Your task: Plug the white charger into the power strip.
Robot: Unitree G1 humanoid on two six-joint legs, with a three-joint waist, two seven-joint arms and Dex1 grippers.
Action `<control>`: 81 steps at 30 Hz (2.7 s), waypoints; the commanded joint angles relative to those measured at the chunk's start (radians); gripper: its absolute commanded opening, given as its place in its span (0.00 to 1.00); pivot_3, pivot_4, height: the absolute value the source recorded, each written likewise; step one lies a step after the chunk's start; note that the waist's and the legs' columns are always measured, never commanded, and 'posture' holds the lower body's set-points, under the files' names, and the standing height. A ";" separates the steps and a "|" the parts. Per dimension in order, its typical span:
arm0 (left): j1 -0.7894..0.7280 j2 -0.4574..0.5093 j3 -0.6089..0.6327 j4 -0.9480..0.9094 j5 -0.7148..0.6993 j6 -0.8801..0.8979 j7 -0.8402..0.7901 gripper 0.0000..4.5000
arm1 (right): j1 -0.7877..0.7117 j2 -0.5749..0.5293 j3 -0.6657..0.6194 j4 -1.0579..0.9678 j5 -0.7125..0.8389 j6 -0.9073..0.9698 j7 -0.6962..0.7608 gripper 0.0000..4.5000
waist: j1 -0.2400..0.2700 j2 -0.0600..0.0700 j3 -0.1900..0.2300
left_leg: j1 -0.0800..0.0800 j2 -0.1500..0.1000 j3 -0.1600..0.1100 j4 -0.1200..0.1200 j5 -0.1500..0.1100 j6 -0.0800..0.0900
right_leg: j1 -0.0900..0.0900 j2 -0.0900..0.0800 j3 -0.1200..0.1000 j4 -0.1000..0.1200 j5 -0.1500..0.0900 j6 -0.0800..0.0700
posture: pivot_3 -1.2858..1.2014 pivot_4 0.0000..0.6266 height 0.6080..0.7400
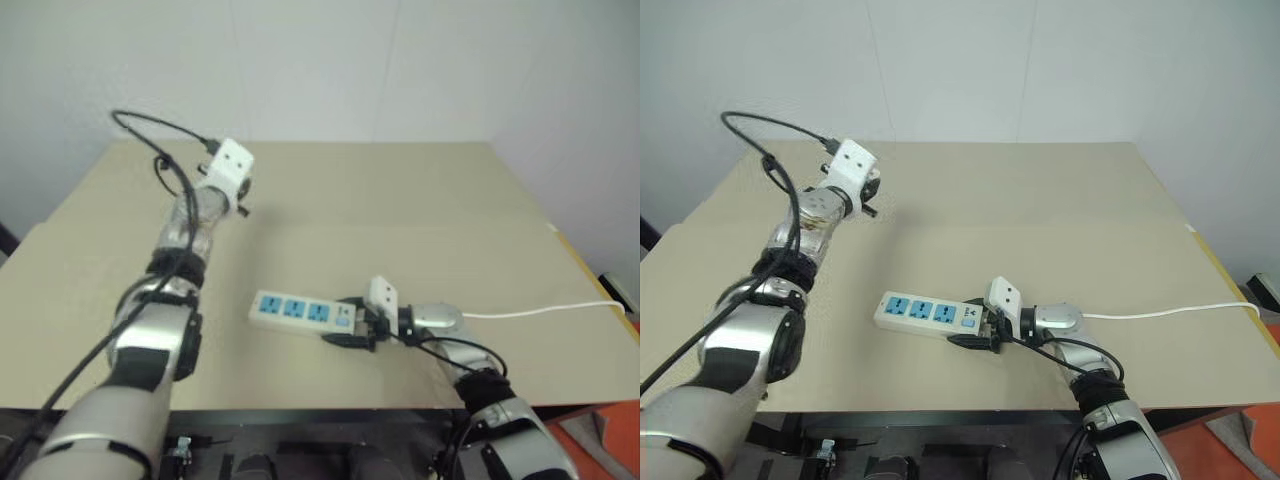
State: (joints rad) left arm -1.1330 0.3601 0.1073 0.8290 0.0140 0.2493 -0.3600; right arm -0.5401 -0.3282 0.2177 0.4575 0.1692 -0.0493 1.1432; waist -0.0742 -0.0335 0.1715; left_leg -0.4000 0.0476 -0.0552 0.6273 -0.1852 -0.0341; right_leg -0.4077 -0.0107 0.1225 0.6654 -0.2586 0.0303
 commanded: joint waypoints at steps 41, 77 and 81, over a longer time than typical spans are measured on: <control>0.340 0.259 -0.186 -0.625 -0.689 0.100 -1.254 0.22 | 0.000 0.008 -0.016 -0.058 0.047 0.014 0.046 0.76 | -0.021 0.000 0.000 | 0.006 0.001 0.000 0.000 0.000 -0.001 | 0.006 0.000 0.000 -0.002 -0.003 0.006 | 0.52 0.24 1.00; 0.500 0.171 -0.220 -0.759 -0.575 0.111 -1.106 0.22 | -0.046 0.001 0.034 0.141 -0.026 -0.102 0.204 0.76 | -0.027 0.001 0.000 | 0.012 0.001 0.000 -0.001 0.000 -0.001 | 0.012 0.001 0.001 -0.003 -0.004 0.006 | 0.52 0.24 1.00; 0.535 0.159 -0.231 -0.735 -0.522 0.034 -1.104 0.22 | -0.046 0.003 0.035 0.141 -0.027 -0.102 0.202 0.76 | -0.027 0.001 0.000 | 0.012 0.001 0.000 -0.001 0.000 -0.001 | 0.012 0.001 0.001 -0.003 -0.004 0.006 | 0.52 0.24 1.00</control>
State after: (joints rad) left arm -0.6009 0.5237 -0.1279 0.0994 -0.5245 0.3284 -1.4659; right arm -0.5844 -0.3321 0.2309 0.5880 0.1668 -0.1481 1.3420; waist -0.1008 -0.0329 0.1714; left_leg -0.3877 0.0488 -0.0548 0.6265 -0.1850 -0.0347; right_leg -0.3952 -0.0093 0.1235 0.6619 -0.2623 0.0362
